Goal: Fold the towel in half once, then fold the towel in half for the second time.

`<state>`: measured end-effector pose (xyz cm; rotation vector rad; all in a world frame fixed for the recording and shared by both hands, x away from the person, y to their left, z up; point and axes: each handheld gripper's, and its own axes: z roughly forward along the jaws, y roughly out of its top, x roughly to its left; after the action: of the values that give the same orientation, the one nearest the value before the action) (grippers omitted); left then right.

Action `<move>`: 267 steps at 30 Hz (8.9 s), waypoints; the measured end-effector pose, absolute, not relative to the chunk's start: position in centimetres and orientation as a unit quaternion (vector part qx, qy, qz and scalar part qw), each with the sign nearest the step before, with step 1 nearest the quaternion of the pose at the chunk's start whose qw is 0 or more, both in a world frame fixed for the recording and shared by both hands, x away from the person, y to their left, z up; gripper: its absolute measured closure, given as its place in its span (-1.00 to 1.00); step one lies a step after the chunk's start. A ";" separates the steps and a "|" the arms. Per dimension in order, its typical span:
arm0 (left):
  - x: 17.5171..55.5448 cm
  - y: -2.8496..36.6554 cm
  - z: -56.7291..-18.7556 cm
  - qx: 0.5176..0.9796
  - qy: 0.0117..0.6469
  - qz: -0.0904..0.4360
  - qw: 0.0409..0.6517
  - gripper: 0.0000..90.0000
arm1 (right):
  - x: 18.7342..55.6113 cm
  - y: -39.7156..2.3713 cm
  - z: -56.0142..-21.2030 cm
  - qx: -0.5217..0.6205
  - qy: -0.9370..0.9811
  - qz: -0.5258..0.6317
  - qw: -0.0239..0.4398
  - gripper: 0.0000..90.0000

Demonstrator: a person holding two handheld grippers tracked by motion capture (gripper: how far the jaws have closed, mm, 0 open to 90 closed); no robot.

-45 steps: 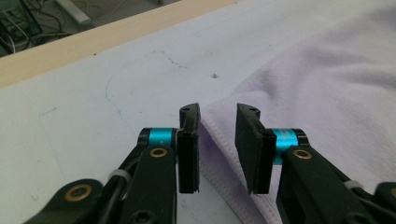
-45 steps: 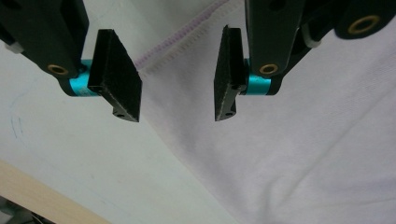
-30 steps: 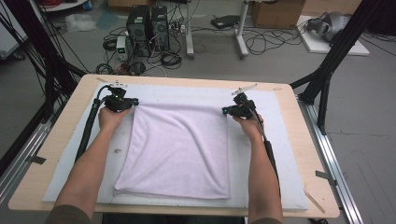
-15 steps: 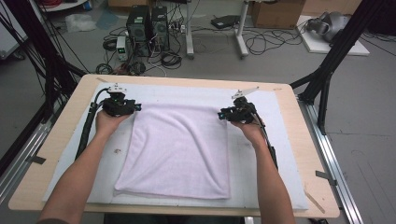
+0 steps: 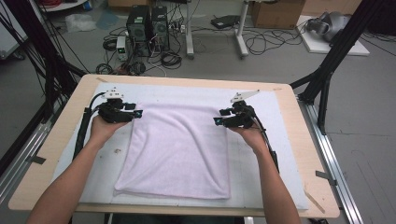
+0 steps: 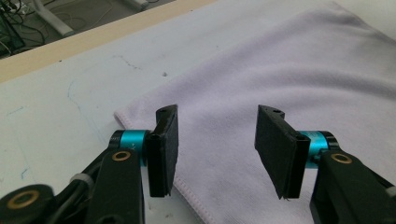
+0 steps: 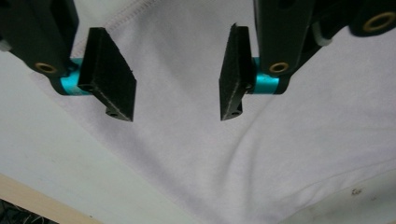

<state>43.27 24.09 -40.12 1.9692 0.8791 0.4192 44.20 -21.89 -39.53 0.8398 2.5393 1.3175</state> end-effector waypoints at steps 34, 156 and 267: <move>42.4 24.3 -39.5 0.797 0.346 0.179 0.462 0.10 | 43.9 -20.9 -38.5 0.248 0.860 0.437 0.090 -0.07; 31.1 29.4 -39.7 0.800 0.312 0.111 0.500 0.89 | 33.2 -23.4 -36.8 0.159 0.869 0.466 0.045 0.84; 41.1 23.3 -38.0 0.803 0.337 0.185 0.455 0.79 | 42.3 -24.2 -37.4 0.262 0.870 0.404 0.110 0.84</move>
<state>41.06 23.30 -38.02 1.9812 0.8320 0.4560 42.33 -24.23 -37.43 0.7695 2.5569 1.1865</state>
